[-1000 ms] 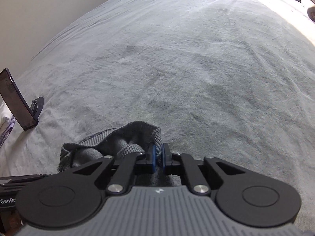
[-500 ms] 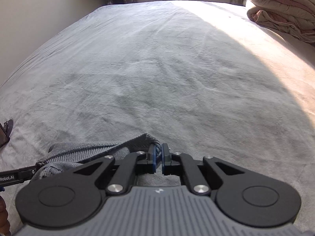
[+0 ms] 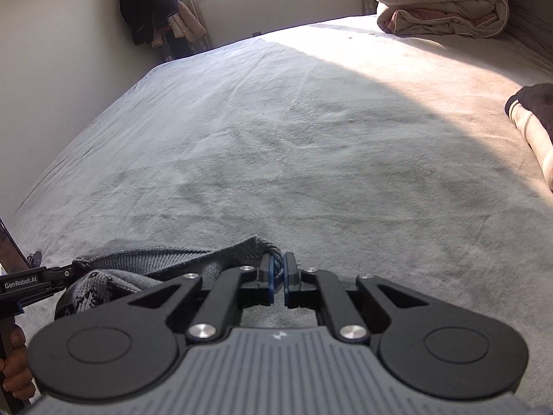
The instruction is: Fold clothes
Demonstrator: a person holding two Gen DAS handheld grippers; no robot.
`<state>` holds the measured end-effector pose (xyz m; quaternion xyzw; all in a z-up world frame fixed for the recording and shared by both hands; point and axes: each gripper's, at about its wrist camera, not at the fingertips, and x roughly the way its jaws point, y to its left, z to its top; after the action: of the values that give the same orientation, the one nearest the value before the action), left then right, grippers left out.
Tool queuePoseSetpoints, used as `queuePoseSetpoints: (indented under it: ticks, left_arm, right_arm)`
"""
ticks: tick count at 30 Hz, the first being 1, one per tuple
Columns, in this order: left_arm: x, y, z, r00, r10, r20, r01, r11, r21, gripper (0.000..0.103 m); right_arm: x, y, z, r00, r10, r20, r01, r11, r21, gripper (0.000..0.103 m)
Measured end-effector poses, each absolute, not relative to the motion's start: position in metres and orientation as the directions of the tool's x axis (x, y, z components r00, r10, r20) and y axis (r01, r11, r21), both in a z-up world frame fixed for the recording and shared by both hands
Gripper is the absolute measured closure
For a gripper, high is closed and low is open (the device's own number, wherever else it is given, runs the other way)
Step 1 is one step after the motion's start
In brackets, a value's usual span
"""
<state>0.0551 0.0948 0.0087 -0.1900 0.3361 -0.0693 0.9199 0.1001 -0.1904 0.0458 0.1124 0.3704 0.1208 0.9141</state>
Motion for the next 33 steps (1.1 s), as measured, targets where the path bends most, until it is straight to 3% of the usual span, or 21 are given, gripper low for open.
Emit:
queuePoseSetpoints:
  ticks: [13, 19, 33]
  left_arm:
    - [0.147, 0.042, 0.064, 0.827, -0.118, -0.550, 0.057, 0.990, -0.127, 0.097]
    - [0.194, 0.029, 0.055, 0.833, -0.061, -0.551, 0.041, 0.998, -0.048, 0.097]
    - [0.246, 0.054, -0.019, 0.771, -0.096, -0.630, 0.027, 0.993, -0.118, 0.095]
  right_arm:
    - [0.166, -0.197, 0.070, 0.786, 0.208, -0.582, -0.116, 0.975, 0.192, 0.097]
    - [0.208, -0.204, 0.060, 0.805, 0.174, -0.567, -0.071, 0.977, 0.199, 0.097]
    - [0.263, -0.185, 0.010, 0.738, 0.162, -0.655, -0.056, 0.982, 0.180, 0.097]
